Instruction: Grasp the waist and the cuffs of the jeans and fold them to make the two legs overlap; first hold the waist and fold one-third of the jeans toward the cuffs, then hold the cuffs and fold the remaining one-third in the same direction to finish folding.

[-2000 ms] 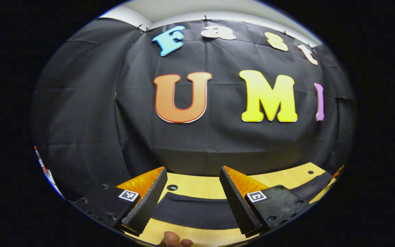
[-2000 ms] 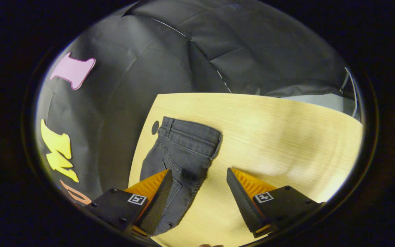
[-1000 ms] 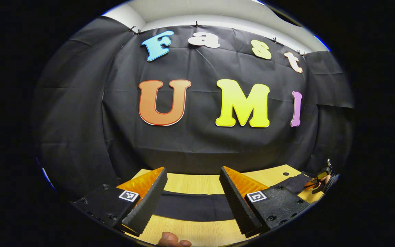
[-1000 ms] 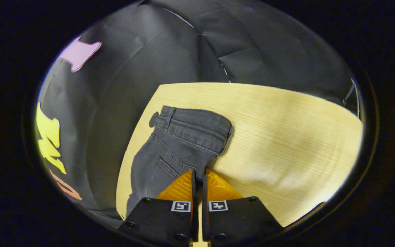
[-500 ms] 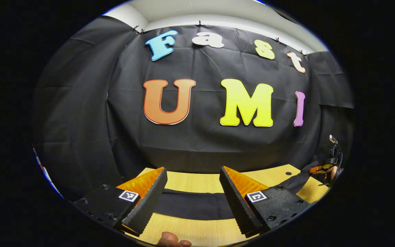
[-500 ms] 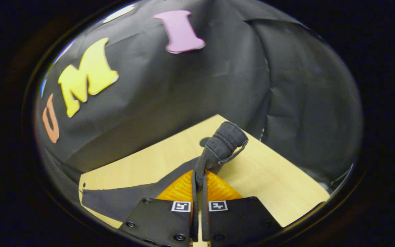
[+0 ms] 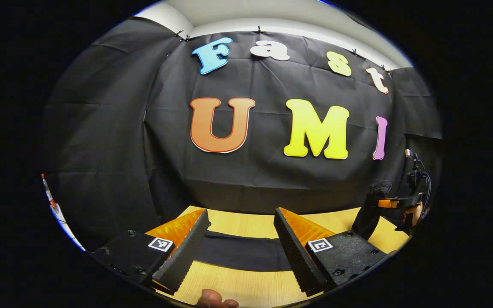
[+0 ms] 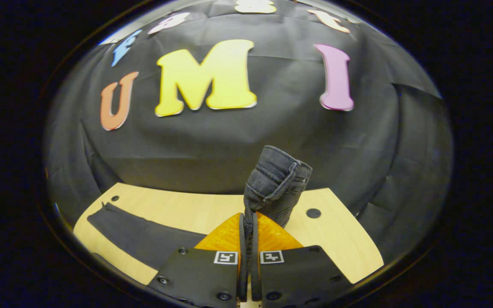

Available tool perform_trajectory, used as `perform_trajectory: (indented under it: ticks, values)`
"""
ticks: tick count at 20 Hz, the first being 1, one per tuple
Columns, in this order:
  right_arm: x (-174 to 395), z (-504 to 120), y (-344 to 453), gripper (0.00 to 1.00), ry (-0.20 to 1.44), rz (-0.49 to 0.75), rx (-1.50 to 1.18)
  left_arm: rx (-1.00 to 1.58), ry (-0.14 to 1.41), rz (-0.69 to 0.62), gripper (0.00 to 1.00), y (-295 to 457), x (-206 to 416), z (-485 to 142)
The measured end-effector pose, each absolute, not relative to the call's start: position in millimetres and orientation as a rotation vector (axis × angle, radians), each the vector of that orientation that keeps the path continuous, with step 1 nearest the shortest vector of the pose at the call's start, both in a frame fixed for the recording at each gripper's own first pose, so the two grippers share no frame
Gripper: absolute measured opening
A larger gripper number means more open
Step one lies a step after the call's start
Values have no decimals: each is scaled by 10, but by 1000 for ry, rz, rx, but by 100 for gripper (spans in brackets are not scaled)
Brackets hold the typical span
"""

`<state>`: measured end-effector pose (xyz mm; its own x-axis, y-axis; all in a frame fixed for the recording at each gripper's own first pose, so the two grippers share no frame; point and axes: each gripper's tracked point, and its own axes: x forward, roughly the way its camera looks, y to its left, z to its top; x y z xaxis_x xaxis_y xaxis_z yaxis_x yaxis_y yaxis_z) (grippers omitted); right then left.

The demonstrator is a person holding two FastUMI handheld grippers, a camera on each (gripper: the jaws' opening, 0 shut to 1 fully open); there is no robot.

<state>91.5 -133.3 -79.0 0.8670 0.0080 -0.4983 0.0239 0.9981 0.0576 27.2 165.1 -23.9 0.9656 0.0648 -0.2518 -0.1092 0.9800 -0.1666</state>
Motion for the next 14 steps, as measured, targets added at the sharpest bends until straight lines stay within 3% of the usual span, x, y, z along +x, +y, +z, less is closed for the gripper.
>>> perform_trajectory:
  ticks: [1, 9, 14]
  values:
    - [893, -709, -1261, 4, 514, 20, 45, -182, 251, 98, 99, 1688, 258, -246]
    - [761, -620, -1112, 4, 547, 228, -27, -172, 279, 170, 99, 1921, 27, -305]
    - [532, -780, -1028, 5, 667, 384, -137, -178, 289, 208, 99, 2048, -73, -332]
